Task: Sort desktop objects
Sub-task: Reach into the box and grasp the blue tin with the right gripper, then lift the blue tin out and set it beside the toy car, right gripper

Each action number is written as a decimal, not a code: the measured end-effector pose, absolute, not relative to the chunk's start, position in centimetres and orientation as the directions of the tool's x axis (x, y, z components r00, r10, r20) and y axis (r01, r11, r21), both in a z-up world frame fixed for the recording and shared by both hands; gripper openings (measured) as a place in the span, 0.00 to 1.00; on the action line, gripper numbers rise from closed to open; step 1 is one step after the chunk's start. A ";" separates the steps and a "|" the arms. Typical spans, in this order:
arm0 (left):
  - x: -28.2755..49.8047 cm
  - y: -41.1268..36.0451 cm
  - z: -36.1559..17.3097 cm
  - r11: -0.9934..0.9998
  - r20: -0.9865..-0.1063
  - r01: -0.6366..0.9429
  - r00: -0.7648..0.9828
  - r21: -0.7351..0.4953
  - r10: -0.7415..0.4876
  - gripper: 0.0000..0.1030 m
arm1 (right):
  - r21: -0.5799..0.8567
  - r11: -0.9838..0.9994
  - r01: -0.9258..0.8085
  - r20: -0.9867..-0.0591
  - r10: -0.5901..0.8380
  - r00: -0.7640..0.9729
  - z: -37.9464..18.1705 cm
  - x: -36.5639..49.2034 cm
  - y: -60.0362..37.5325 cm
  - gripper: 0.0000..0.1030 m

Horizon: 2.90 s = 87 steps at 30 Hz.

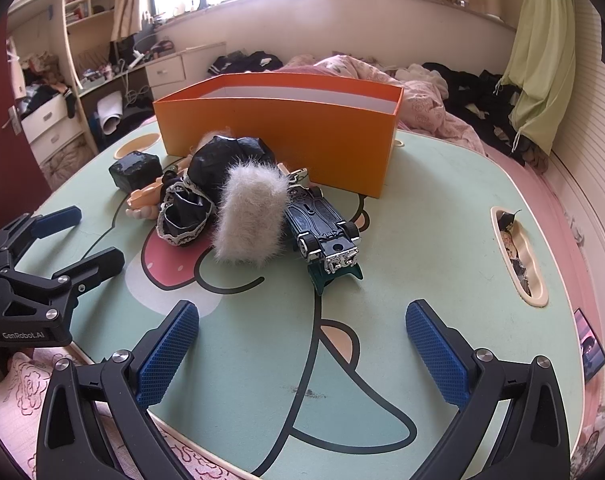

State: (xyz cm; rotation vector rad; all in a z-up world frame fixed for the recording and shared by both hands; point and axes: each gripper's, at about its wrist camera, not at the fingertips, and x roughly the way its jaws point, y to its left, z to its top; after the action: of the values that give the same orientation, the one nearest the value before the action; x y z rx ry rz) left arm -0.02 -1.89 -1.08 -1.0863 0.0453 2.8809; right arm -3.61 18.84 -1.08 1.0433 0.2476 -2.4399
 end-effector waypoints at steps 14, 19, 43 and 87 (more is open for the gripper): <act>-0.2 -1.7 -0.9 -0.997 -0.656 -0.071 -0.753 0.005 0.051 1.00 | 0.071 -0.836 0.545 -0.622 -0.464 -0.630 12.3 -11.3 18.5 0.90; -0.2 -1.6 -0.9 -0.997 -0.653 -0.072 -0.755 0.005 0.051 1.00 | 0.085 -0.877 0.473 -0.806 -0.339 -0.485 10.8 -20.1 14.4 0.57; -0.3 -1.6 -1.2 -0.998 -0.641 -0.069 -0.766 0.002 0.052 1.00 | -0.005 -0.912 0.411 -0.973 -0.090 -0.211 -1.0 -28.6 7.2 0.78; -0.2 -1.5 -1.0 -0.998 -0.640 -0.055 -0.767 -0.004 0.045 1.00 | 0.100 -0.957 0.272 -0.841 -0.228 -0.491 1.4 -11.5 23.9 0.64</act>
State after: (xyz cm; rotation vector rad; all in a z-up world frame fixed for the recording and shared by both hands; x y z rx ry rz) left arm -0.17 -1.49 -1.04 -1.0503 0.0238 2.9041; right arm -11.45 23.91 1.40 1.3927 0.0665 -2.4864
